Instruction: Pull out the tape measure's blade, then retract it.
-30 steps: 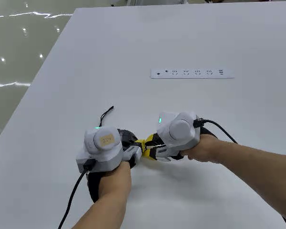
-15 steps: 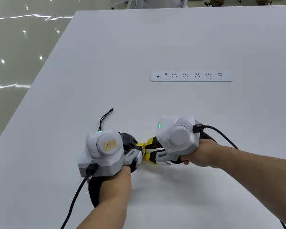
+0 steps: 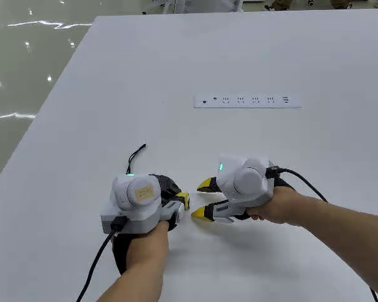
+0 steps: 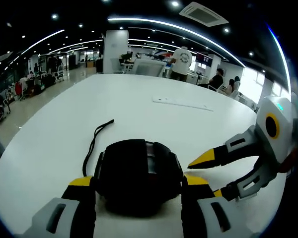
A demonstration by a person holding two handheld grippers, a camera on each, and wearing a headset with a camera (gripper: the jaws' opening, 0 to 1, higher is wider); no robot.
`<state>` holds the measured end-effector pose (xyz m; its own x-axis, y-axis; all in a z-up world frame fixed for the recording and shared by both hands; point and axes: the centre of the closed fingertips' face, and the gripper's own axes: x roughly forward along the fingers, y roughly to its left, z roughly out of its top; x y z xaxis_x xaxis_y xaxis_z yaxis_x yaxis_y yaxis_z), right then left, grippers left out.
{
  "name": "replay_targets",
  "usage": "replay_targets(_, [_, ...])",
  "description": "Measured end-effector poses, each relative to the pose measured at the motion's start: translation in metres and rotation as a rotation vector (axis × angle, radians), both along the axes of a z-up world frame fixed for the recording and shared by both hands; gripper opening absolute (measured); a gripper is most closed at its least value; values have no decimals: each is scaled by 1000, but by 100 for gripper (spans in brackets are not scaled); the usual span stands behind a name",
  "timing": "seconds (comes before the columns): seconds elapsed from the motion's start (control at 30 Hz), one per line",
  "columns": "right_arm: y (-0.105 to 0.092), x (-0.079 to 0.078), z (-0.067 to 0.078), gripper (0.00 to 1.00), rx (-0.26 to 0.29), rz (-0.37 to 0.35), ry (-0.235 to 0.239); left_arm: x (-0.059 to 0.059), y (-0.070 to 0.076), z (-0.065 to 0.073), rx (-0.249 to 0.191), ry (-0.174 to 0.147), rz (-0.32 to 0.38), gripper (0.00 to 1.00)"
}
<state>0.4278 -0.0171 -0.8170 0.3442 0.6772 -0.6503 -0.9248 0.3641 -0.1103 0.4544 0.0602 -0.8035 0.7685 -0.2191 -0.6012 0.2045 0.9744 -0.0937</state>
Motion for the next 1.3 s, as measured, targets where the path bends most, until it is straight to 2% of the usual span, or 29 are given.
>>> replay_targets(0.13, [-12, -4, 2, 39, 16, -34, 3, -2, 1, 1, 2, -4, -31, 68])
replay_targets(0.3, [-32, -6, 6, 47, 43, -112, 17, -4, 3, 3, 5, -11, -73, 70])
replay_targets(0.5, [-53, -10, 11, 51, 64, -179, 3, -6, 5, 6, 4, -22, -126, 71])
replay_targets(0.63, [-55, -11, 12, 55, 73, -188, 5, -7, 5, 7, 9, -24, -137, 73])
replay_targets(0.77, [-70, -17, 15, 62, 86, -237, 15, -11, 4, 12, 31, -47, -215, 74])
replay_targets(0.8, [-83, -20, 20, 63, 114, -298, 19, -12, 9, 15, 23, -56, -230, 75])
replay_targets(0.83, [-87, -21, 21, 64, 120, -316, 16, -12, 10, 16, 13, -64, -243, 75])
replay_targets(1.03, [-102, -32, 23, 74, 134, -358, 30, -16, 10, 22, 25, -78, -321, 78])
replay_targets(1.13, [-110, -39, 25, 77, 136, -375, 30, -20, 4, 26, 7, -86, -386, 81])
replay_targets(1.23, [-117, -44, 30, 80, 157, -392, 25, -25, 3, 28, 25, -94, -457, 83])
replay_targets(1.3, [-121, -46, 32, 82, 168, -407, 24, -28, 1, 31, -1, -98, -479, 85])
